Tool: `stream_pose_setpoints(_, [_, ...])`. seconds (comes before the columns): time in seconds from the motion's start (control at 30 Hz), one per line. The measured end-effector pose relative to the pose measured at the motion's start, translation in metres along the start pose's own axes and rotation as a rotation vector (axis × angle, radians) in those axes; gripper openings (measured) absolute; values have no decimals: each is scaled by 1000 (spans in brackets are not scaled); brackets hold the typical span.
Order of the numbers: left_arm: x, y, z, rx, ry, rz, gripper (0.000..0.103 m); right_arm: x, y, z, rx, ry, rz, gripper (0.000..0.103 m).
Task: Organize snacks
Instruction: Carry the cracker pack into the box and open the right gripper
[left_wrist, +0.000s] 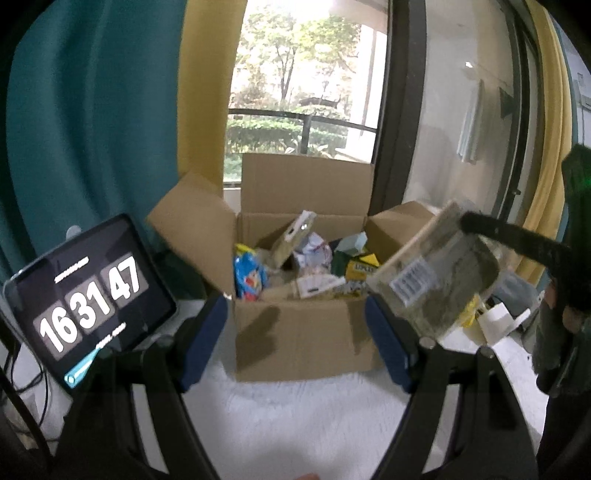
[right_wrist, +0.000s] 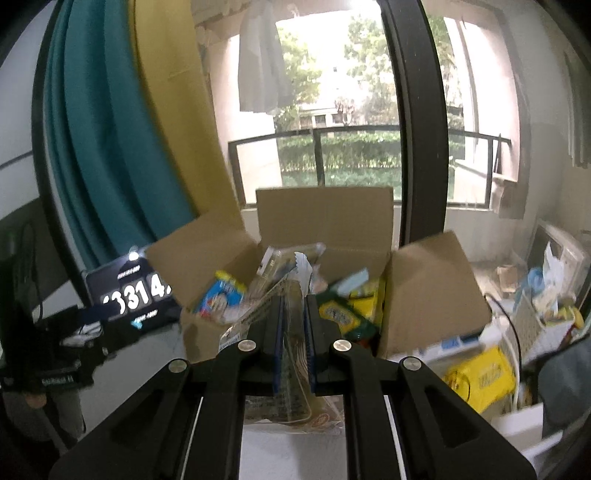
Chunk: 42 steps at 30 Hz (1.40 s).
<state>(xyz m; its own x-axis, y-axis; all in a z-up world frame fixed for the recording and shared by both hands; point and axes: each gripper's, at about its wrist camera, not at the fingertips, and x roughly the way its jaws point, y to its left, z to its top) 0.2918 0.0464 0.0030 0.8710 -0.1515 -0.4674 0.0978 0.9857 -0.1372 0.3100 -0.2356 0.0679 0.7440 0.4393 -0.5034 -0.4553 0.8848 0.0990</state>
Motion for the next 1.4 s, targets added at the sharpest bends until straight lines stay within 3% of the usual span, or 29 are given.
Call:
stream_pose_setpoints(0.3, [41,9,26,-57,-24,-3,78,34,-22,35,5,-57,-42,11])
stream_pose_setpoints(0.53, [74,15,38,-80,-32,26,78,74,-38,38,32,-54,-87,11])
stream_pose_setpoints(0.83, [98,22,29,-80,25,58,78,135,-52,-7,100,83,-133,11])
stream_pose_setpoints(1.1, [106,13,26,-55,58,44,78,143,-48,-34,67,154,-224,13])
stream_pose_setpoints(1.4, [88,1,24,-14,60,36,79,125,-44,-30,79,177,-224,42])
